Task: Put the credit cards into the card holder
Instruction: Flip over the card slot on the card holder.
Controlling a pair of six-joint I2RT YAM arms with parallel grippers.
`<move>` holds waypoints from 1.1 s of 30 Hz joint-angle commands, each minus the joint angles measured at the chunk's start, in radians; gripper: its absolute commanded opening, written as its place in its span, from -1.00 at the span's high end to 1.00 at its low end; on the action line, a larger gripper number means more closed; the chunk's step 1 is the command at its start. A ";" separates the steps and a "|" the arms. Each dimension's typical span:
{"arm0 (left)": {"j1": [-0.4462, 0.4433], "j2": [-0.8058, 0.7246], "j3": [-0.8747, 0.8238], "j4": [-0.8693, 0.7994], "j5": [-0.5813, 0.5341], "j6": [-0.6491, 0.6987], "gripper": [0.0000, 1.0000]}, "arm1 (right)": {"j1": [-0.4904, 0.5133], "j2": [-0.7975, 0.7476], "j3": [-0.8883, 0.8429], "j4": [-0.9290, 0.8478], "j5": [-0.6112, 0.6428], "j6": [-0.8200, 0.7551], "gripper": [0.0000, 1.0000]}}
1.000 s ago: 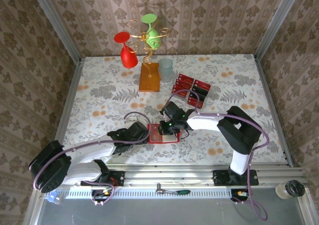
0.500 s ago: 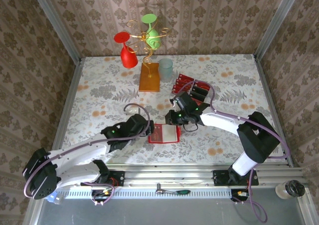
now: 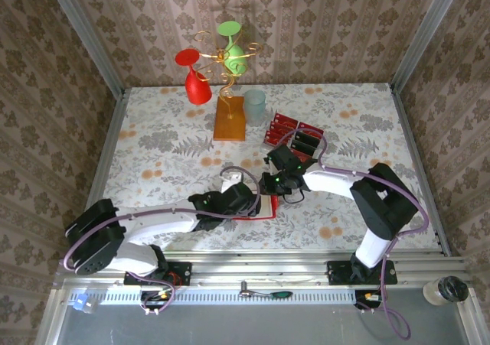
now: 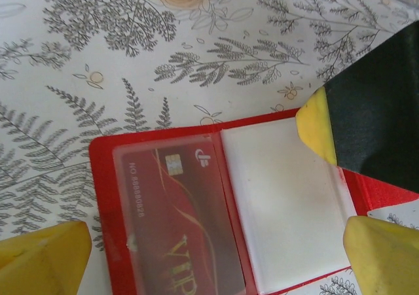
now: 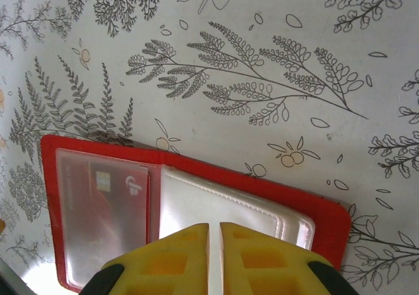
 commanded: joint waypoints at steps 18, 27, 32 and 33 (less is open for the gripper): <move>-0.007 0.107 -0.085 0.128 0.015 -0.015 -1.00 | 0.021 0.052 -0.035 0.020 -0.028 0.006 0.80; -0.007 0.096 -0.087 0.147 0.011 0.007 -1.00 | 0.039 0.077 -0.015 0.029 -0.034 0.019 0.83; -0.007 0.088 -0.097 0.174 0.010 0.016 -1.00 | 0.043 0.084 -0.010 0.028 -0.038 0.022 0.84; -0.007 0.088 -0.100 0.181 0.013 0.020 -1.00 | 0.044 0.084 -0.011 0.028 -0.037 0.021 0.84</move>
